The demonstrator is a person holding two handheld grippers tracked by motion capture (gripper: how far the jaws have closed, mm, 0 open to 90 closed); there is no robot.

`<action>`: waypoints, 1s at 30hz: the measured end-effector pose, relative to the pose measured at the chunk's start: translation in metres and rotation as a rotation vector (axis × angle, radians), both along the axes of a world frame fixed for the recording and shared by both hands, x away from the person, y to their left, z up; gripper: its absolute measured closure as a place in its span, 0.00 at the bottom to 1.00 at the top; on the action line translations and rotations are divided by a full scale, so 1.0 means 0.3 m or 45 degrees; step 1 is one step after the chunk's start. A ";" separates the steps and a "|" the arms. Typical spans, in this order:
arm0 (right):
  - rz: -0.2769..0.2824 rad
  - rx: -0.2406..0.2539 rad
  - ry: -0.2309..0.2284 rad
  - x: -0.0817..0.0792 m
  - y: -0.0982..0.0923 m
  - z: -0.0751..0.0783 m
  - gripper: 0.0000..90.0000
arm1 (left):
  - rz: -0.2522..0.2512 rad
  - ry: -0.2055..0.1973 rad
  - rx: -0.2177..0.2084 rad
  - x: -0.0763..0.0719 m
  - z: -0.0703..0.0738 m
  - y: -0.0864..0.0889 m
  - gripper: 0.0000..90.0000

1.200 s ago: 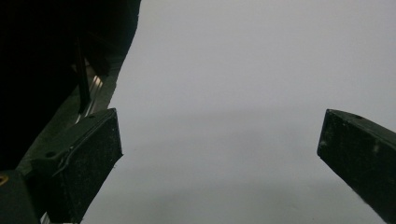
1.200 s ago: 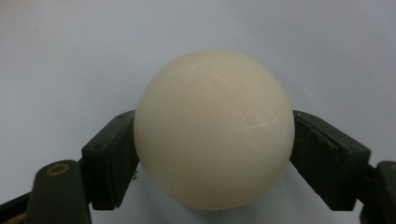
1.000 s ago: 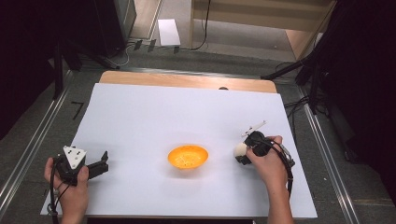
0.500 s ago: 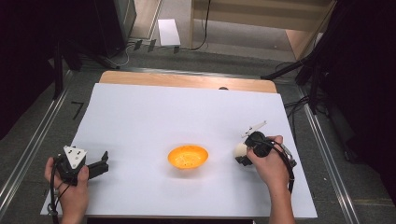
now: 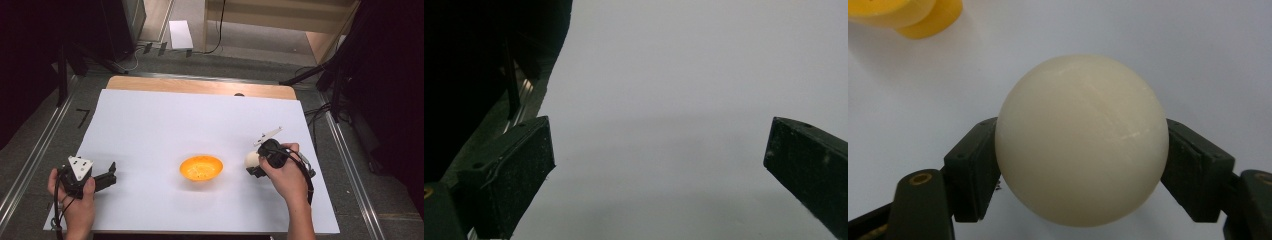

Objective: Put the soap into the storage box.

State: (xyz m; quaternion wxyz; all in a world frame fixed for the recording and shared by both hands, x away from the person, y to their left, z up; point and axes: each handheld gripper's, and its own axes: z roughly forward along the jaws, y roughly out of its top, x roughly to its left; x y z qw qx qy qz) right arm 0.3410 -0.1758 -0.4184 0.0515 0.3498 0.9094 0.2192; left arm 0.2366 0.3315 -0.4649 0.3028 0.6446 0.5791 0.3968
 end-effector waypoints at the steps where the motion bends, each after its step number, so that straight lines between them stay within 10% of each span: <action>1: 0.005 0.000 0.002 -0.002 0.008 0.009 0.27 | 0.000 -0.003 -0.005 -0.001 0.000 0.001 0.00; 30: 0.152 0.035 0.009 -0.030 0.144 0.105 0.27 | -0.017 -0.005 -0.021 -0.004 0.001 0.007 0.00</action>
